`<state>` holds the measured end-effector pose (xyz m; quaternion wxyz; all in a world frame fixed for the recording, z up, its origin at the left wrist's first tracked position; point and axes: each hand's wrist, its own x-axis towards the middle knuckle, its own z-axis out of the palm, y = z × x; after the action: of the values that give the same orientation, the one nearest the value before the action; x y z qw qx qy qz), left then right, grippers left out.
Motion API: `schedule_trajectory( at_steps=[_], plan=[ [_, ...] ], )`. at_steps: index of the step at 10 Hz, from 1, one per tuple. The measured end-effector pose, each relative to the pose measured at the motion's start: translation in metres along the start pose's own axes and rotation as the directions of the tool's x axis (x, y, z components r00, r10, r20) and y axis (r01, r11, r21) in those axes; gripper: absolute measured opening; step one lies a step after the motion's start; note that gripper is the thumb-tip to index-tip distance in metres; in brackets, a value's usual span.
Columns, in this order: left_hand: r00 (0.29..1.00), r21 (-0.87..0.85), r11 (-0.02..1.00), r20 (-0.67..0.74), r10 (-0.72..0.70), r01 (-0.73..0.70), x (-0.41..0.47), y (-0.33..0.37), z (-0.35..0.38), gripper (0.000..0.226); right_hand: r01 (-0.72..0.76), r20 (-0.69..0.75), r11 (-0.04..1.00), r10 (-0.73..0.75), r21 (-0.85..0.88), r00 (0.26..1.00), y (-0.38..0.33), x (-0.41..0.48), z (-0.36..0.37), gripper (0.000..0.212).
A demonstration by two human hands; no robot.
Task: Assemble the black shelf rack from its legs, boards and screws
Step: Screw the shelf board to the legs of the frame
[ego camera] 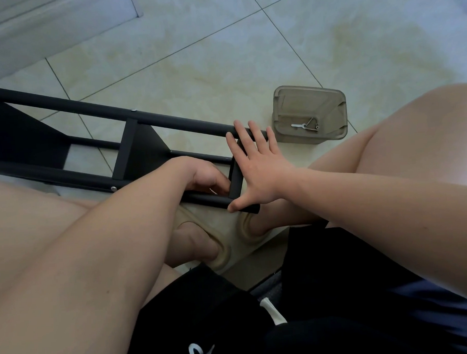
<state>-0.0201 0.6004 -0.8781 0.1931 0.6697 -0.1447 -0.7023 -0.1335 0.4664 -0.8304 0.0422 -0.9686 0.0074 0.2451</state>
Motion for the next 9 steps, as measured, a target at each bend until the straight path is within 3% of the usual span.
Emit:
schedule_trajectory(
  at_steps=[2, 4, 5, 6, 7, 9],
  plan=[
    [0.999, -0.035, 0.999, 0.047, 0.022, -0.020, 0.0016, -0.0022, -0.0005, 0.015, 0.000, -0.001, 1.000, 0.000, -0.005, 1.000, 0.0002, 0.0005, -0.0002, 0.151],
    [0.996, -0.124, 0.992, 0.078, 0.037, -0.027, -0.0007, -0.0014, -0.0003, 0.028, 0.000, -0.003, 1.000, 0.000, 0.003, 1.000, -0.0001, 0.0002, 0.0004, 0.151],
    [0.999, -0.099, 0.995, 0.033, 0.014, -0.010, -0.0021, 0.0005, 0.0012, 0.021, 0.000, -0.005, 1.000, 0.000, 0.004, 1.000, -0.0001, 0.0004, 0.0005, 0.151],
    [1.000, -0.029, 0.999, -0.022, -0.017, 0.016, -0.0008, 0.0012, 0.0025, 0.037, 0.001, -0.005, 1.000, 0.000, 0.006, 1.000, 0.0001, 0.0003, 0.0004, 0.151],
    [1.000, -0.025, 1.000, 0.006, -0.009, 0.009, -0.0025, 0.0026, 0.0032, 0.035, -0.001, -0.005, 1.000, 0.001, 0.008, 1.000, 0.0001, 0.0004, 0.0003, 0.151],
    [0.998, -0.107, 0.993, 0.043, 0.052, -0.048, -0.0012, 0.0021, 0.0020, 0.018, 0.003, -0.005, 1.000, -0.003, 0.006, 1.000, 0.0002, 0.0007, 0.0008, 0.151]
  ],
)
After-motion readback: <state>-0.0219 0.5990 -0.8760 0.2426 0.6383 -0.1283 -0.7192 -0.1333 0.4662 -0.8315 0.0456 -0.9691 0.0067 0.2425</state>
